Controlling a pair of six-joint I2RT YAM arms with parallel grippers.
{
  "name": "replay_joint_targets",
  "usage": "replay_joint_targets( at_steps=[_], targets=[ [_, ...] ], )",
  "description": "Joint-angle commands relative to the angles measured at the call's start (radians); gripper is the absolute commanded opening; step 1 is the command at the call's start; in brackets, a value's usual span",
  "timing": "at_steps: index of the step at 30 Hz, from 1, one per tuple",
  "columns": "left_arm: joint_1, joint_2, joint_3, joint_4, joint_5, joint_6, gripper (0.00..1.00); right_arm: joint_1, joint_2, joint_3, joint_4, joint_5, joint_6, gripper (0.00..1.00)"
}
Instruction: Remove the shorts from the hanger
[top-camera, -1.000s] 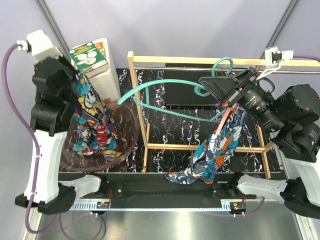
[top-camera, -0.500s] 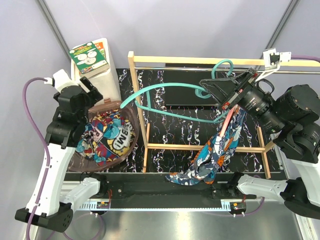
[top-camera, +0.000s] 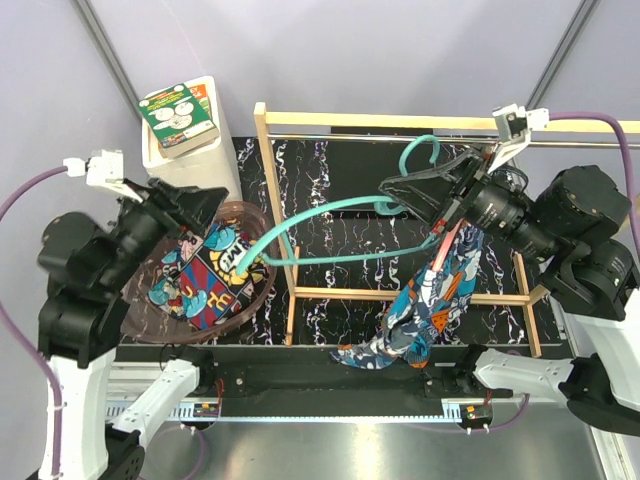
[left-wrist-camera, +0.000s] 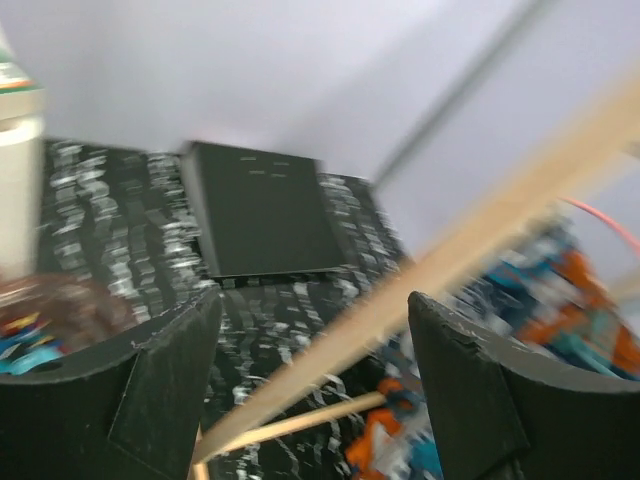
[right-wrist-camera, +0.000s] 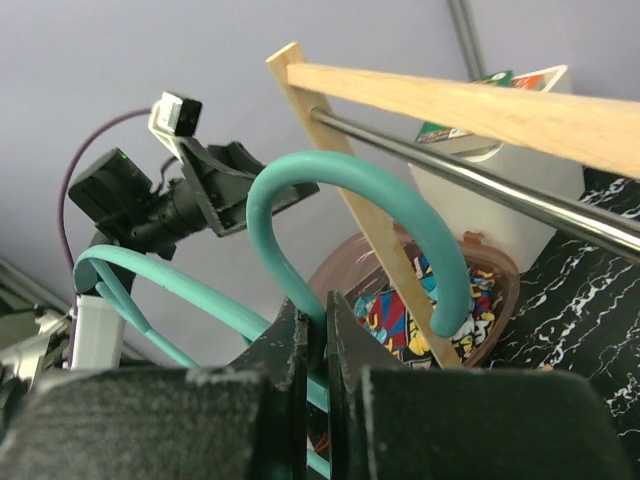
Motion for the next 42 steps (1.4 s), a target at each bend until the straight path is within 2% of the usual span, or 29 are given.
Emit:
replay_joint_targets(
  at_steps=[1,5,6,10,18,23,26,29,30,31,32,35,38,42],
  targets=[
    [0.003,-0.044,0.07,0.095,0.348,-0.028,0.79,0.001,0.016,-0.005,0.02,-0.152,-0.036,0.0],
    [0.002,-0.031,0.034,0.291,0.662,-0.181,0.78,0.001,0.031,-0.025,-0.005,-0.208,-0.053,0.0],
    [0.003,-0.025,0.026,0.362,0.692,-0.243,0.78,0.001,0.033,-0.03,-0.017,-0.215,-0.056,0.0],
    [0.003,0.008,0.044,0.369,0.79,-0.288,0.75,0.001,0.049,-0.044,-0.037,-0.232,-0.074,0.0],
    [-0.024,0.056,0.053,0.372,0.821,-0.362,0.68,0.001,0.077,-0.079,-0.042,-0.212,-0.157,0.0],
    [-0.078,0.064,0.073,0.298,0.767,-0.284,0.65,0.001,0.118,-0.033,-0.042,-0.155,-0.191,0.0],
    [-0.162,0.102,0.13,0.139,0.671,-0.162,0.64,0.001,0.137,-0.011,-0.045,-0.146,-0.197,0.0],
    [-0.329,0.154,0.205,0.01,0.525,-0.039,0.63,0.001,0.148,-0.004,-0.052,-0.136,-0.199,0.0],
    [-0.418,0.165,0.222,-0.012,0.484,-0.014,0.62,0.001,0.148,-0.002,-0.055,-0.133,-0.199,0.0],
    [-0.454,0.177,0.236,-0.035,0.409,0.009,0.63,0.001,0.151,-0.002,-0.055,-0.129,-0.199,0.0],
    [-0.506,0.202,0.25,-0.082,0.376,0.047,0.61,0.001,0.149,0.001,-0.057,-0.129,-0.197,0.0],
    [-0.566,0.249,0.303,-0.172,0.284,0.119,0.53,0.001,0.146,0.006,-0.058,-0.13,-0.194,0.0],
    [-0.618,0.255,0.325,-0.182,0.175,0.17,0.46,0.0,0.138,0.001,-0.058,-0.132,-0.188,0.0],
    [-0.647,0.259,0.339,-0.177,0.103,0.209,0.38,0.001,0.129,-0.008,-0.051,-0.141,-0.176,0.0]
  ],
)
